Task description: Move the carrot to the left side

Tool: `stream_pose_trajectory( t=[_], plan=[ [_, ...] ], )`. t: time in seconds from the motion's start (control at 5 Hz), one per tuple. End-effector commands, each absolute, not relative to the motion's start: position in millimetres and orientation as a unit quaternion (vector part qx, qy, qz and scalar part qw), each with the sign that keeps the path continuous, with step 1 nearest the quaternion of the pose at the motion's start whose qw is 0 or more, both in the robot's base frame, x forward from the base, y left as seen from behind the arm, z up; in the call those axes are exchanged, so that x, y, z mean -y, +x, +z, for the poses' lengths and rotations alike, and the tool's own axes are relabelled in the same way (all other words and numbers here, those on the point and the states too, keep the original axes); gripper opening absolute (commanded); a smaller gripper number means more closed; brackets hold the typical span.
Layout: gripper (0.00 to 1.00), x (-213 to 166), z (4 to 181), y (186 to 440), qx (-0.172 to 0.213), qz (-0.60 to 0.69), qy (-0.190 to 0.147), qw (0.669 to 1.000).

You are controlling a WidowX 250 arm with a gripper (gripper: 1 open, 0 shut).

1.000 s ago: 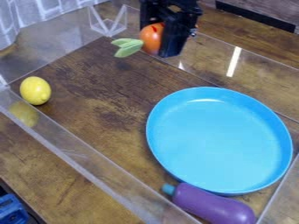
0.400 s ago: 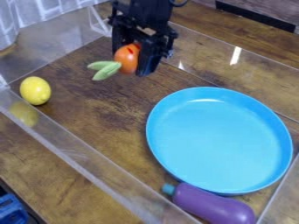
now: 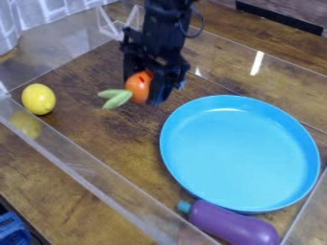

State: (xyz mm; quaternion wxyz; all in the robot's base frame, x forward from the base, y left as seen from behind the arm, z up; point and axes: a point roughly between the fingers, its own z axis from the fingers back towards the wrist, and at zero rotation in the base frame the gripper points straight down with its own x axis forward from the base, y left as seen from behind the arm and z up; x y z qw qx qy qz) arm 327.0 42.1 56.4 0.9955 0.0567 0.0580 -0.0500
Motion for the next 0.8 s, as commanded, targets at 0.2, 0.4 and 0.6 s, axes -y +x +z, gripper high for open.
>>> stream_pose_trajectory(
  t=[0.2,0.4,0.6],
  plan=[
    [0.0,-47.5,79.3,335.6,-0.015,-0.067,0.063,0.996],
    [0.0,-43.9,74.7,346.0,-0.004,-0.111,0.062,0.992],
    [0.0,-42.2,67.5,355.0,0.003,-0.153,0.061,0.986]
  ],
)
